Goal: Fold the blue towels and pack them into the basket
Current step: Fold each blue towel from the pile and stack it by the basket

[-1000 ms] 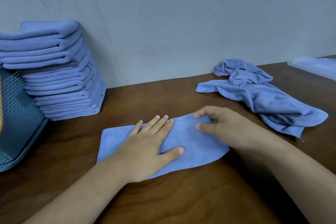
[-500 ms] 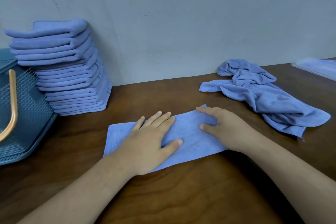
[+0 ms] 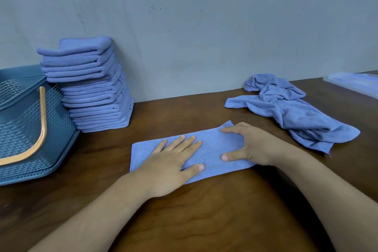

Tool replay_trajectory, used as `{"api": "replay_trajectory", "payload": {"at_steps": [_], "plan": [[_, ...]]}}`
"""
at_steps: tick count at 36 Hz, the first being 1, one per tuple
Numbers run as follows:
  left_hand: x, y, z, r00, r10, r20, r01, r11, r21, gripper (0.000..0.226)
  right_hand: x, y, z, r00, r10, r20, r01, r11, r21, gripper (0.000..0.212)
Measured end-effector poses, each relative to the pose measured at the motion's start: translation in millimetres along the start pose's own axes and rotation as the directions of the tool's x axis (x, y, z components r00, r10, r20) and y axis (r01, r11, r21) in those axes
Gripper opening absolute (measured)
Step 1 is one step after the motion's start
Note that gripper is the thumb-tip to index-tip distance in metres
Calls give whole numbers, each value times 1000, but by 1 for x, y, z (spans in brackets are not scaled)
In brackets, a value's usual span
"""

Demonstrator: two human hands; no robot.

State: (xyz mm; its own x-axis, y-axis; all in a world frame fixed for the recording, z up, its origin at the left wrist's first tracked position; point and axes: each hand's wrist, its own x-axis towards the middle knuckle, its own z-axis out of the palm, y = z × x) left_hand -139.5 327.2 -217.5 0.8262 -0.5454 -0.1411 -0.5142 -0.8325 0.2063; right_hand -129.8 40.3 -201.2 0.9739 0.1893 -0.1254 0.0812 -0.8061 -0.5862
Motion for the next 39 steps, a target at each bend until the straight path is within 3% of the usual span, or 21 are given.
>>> {"api": "replay_trajectory", "payload": {"at_steps": [9, 14, 17, 20, 22, 29, 34, 39], "plan": [[-64, -43, -2, 995, -68, -71, 67, 998, -22, 60, -4, 0, -2, 999, 31, 9, -32, 999, 23, 94], [-97, -74, 5, 976, -105, -188, 63, 974, -217, 52, -5, -2, -4, 999, 37, 26, -37, 999, 23, 95], [-99, -78, 6, 965, -124, -231, 57, 959, -277, 47, -3, -6, -6, 999, 34, -32, -33, 999, 24, 88], [-93, -81, 8, 958, -117, -263, 34, 953, -301, 44, 2, -14, -8, 987, 4, -161, -3, 1000, 6, 62], [-91, -83, 9, 954, -119, -275, 23, 945, -327, 42, 2, -30, -12, 986, -7, -166, 9, 1000, 13, 49], [-94, -81, 6, 931, -146, -334, -9, 907, -422, 36, 7, -112, -24, 996, -55, -73, 58, 998, 39, 57], [-94, -79, 0, 869, -277, -410, -59, 765, -642, 27, 13, -168, -3, 997, -72, 10, 71, 997, 32, 55], [-91, -86, -3, 813, -405, -418, -68, 646, -760, 44, 20, -187, 49, 993, -95, 68, 86, 989, 117, 58]]}}
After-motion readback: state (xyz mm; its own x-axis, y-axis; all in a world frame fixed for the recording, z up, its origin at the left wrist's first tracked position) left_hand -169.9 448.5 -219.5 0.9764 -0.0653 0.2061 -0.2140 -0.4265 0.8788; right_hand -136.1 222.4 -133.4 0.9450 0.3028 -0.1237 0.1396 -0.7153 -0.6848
